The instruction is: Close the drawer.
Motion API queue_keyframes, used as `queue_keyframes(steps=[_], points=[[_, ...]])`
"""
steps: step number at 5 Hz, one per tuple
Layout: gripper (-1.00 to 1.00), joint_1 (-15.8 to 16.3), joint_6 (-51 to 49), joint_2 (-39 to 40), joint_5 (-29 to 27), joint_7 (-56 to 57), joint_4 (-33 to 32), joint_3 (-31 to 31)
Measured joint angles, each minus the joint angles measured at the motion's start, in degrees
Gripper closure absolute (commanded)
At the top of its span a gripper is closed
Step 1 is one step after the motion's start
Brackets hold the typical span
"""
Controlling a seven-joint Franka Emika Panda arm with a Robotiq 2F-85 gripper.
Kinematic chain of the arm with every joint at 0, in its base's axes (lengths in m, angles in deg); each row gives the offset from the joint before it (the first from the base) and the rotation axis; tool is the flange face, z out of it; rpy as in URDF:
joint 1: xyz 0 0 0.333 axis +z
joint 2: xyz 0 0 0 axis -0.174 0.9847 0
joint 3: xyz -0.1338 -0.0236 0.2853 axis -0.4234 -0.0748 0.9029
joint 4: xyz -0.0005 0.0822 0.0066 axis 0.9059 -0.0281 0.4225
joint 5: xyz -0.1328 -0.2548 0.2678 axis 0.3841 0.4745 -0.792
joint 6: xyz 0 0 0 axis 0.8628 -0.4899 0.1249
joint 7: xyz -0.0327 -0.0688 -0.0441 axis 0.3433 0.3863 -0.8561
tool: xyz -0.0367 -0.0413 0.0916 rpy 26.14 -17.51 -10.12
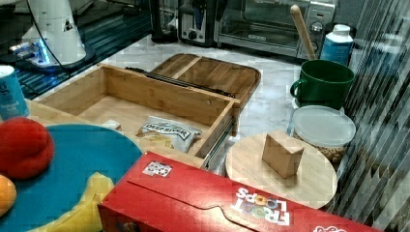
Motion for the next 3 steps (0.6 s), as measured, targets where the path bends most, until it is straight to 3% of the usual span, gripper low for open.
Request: queue_keyframes(steps=[1, 3], points=[[1.0, 0.02, 1.09, 1.28, 0.07, 1.54, -1.23, 2.06], [1.0, 0.22, 13.18, 2.36, 1.32, 8.53, -6.6, 2.43]])
